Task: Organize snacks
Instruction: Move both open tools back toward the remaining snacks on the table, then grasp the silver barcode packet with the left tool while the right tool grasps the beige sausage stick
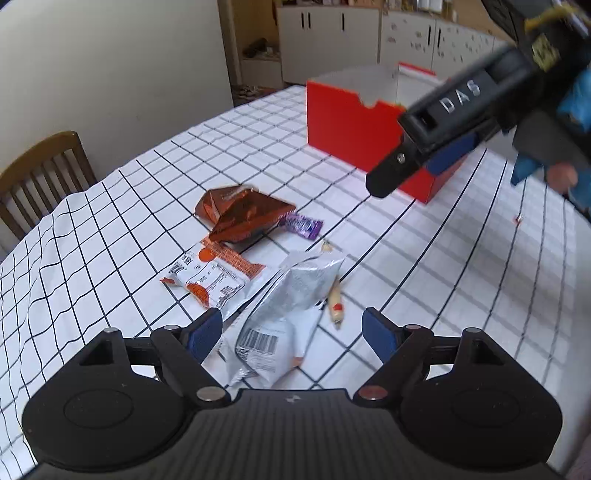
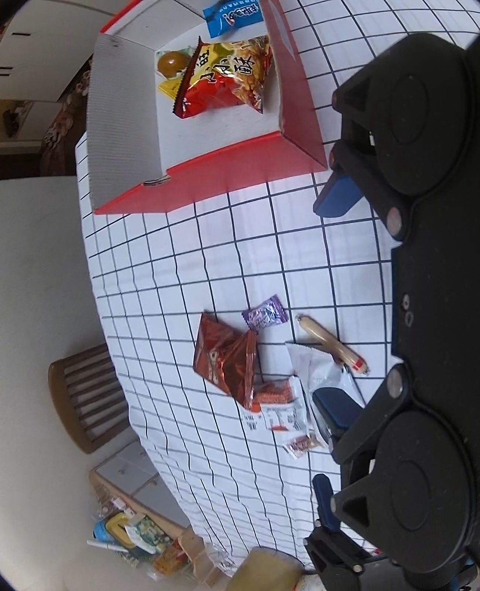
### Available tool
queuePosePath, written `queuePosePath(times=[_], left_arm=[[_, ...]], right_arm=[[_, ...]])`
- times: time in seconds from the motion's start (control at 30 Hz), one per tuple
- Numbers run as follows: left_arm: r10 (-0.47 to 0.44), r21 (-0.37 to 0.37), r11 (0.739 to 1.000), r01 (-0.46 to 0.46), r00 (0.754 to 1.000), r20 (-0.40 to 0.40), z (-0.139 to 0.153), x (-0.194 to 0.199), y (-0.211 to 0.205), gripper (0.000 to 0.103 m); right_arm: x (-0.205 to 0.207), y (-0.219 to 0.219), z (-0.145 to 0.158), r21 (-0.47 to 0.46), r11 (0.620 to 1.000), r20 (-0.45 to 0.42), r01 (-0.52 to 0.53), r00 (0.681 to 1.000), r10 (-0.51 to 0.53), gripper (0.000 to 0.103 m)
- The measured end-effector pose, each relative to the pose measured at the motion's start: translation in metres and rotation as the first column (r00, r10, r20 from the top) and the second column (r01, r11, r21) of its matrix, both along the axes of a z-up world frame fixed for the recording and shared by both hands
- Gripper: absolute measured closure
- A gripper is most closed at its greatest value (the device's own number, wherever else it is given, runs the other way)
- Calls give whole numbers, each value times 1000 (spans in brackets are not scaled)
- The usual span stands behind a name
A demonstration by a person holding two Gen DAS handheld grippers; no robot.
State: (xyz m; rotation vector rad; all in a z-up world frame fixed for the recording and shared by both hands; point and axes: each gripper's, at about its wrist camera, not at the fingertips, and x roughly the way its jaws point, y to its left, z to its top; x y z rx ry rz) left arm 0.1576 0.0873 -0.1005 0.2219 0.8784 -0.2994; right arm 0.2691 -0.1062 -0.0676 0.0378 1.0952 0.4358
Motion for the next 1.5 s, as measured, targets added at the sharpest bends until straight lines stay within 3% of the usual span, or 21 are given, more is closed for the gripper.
queuePosePath(times=[0.2, 0.47, 0.77, 0.9, 1.07, 1.1, 1.17, 1.37, 1.5], left_arm=[[-14, -41, 999, 11, 998, -61, -13, 18, 10, 20], [-91, 8, 996, 92, 989, -112, -26, 33, 2, 20], [-38, -40, 999, 33, 990, -134, -29, 52, 10, 20], [-89, -79, 994, 76, 980, -176, -32, 53, 5, 21], [-122, 9, 992, 126, 976, -179, -41, 40, -9, 21], [-116, 2, 993, 118, 976, -184, -43, 38, -9, 24], [-87, -2, 996, 89, 977, -192, -45, 34, -10, 43], [35, -25, 999, -40, 985, -172, -45, 22, -8, 47], [166, -89, 979, -185, 969, -182, -42, 18, 4, 50]], right_arm=[[14, 10, -19, -44, 999, -45, 21, 999, -23, 16], [21, 22, -34, -81, 996, -69, 21, 997, -27, 21], [27, 29, -42, -95, 995, -80, 21, 996, -29, 27], [25, 32, -48, -97, 995, -92, 17, 995, -26, 31], [25, 35, -52, -93, 995, -101, 23, 994, -32, 34], [25, 36, -53, -93, 995, -100, 21, 994, -31, 34], [25, 38, -52, -93, 996, -97, 18, 995, -27, 35], [25, 41, -53, -78, 997, -97, 15, 995, -23, 35], [23, 43, -56, -75, 997, -100, 14, 995, -22, 36]])
